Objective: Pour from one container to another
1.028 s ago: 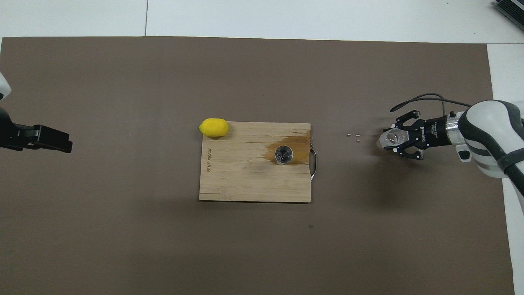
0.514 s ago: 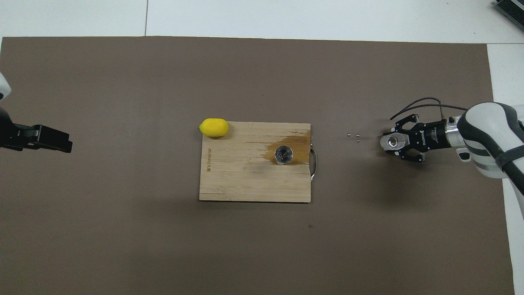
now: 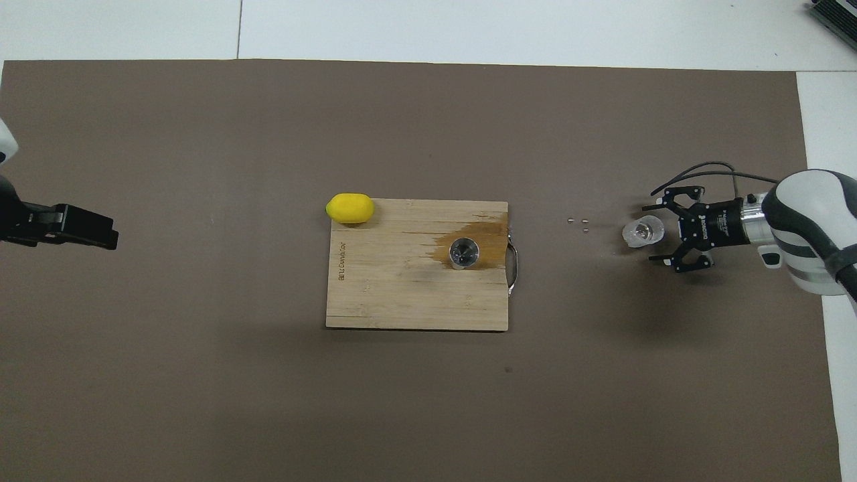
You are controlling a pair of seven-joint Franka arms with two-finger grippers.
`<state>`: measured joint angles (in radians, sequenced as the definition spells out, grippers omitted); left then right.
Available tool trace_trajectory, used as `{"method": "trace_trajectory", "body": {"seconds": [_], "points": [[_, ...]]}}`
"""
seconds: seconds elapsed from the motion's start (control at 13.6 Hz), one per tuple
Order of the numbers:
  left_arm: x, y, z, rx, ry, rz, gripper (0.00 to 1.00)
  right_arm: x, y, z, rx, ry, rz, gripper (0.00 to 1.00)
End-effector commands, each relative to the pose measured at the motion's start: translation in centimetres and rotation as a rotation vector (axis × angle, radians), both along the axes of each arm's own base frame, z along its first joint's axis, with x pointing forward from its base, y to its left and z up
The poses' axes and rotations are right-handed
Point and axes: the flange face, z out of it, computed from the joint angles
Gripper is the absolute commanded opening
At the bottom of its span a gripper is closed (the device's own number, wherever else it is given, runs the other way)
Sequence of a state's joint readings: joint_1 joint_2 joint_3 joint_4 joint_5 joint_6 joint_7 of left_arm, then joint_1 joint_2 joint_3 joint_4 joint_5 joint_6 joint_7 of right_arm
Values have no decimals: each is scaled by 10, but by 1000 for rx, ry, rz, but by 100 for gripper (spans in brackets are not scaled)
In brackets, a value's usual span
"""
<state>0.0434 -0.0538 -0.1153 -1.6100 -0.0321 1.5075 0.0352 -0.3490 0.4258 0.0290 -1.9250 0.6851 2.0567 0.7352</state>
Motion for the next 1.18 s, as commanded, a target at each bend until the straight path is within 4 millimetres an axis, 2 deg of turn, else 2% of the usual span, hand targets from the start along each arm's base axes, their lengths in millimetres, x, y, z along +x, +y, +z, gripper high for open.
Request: {"method": "trace_trajectory", "body": {"seconds": [0.0,0.15,0.29,0.37,0.44,0.51,0.59,0.81,1.1], "points": [[-5,1,3,17,3,11,100,-3,-11,25,-81,-46,64,100],[-5,1,3,17,3,11,100,0,4,68,-191,-84,175,100],[-5,1,3,17,3,11,100,7,41,98,-312,-110,336,100],[-5,1,3,17,4,11,100,8,51,105,-355,-118,399,100],[-5,1,3,17,3,11,100,11,73,116,-388,-134,462,100],[-5,1,3,17,3,11,100,13,90,118,-416,-144,531,100],[-5,1,3,17,3,11,100,14,115,124,-457,-167,649,100],[-5,1,3,17,3,11,100,5,166,148,-506,-216,951,100],[-5,1,3,17,4,11,100,-8,182,204,-514,-337,1140,100]]}}
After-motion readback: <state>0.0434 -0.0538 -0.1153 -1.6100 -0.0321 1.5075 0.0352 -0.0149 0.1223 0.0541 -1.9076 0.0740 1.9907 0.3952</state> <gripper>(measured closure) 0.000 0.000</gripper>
